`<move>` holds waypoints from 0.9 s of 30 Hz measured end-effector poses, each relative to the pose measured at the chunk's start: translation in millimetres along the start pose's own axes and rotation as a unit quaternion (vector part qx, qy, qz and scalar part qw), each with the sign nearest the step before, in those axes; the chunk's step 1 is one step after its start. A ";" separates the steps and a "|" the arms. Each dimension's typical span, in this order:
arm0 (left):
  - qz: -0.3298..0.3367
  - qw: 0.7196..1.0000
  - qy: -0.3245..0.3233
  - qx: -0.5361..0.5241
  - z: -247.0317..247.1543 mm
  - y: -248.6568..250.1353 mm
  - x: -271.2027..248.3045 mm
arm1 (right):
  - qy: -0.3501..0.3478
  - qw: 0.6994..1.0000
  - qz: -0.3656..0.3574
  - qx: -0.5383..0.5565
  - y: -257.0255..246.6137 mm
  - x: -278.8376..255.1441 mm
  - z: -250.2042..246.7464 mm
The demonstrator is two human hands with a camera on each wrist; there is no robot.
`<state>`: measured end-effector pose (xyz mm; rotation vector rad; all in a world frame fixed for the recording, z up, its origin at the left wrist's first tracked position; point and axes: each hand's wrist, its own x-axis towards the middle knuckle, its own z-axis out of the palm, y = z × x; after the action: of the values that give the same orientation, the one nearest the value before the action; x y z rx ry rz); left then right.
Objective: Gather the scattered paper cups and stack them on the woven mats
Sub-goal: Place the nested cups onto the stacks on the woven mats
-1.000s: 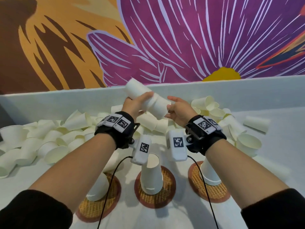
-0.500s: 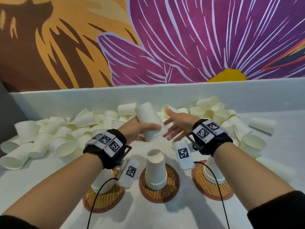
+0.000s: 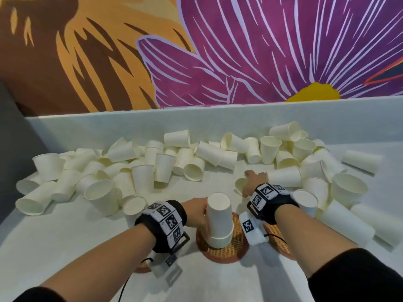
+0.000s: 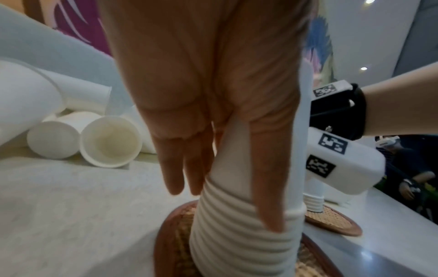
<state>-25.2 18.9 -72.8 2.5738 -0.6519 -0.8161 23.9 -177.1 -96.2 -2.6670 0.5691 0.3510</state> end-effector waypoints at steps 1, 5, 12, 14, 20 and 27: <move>-0.003 1.000 -0.007 0.030 -3.8 0.8 1.4 | -0.007 1.000 0.004 0.007 1.0 5.5 2.8; -0.030 0.996 0.018 0.080 -33.4 1.0 13.0 | -0.001 0.999 -0.011 0.048 0.9 13.2 1.8; -0.077 0.976 0.159 -0.130 -85.3 6.1 40.4 | 0.045 0.970 -0.050 0.236 -18.6 10.1 -43.9; -0.051 0.970 0.179 -0.158 -88.6 9.0 48.1 | -0.018 0.930 -0.060 0.362 -24.9 10.0 -48.5; -0.001 0.957 0.138 -0.254 -90.1 16.2 66.9 | -0.067 0.893 -0.088 0.437 -35.6 9.9 -57.6; -0.049 0.979 0.143 -0.135 -99.4 5.8 88.8 | 0.022 0.921 -0.125 0.369 -46.6 5.5 -57.4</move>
<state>98.2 -13.0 -33.2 2.4213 -0.3064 -0.5073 58.2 -163.9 -31.8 -1.9765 0.2801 -0.0111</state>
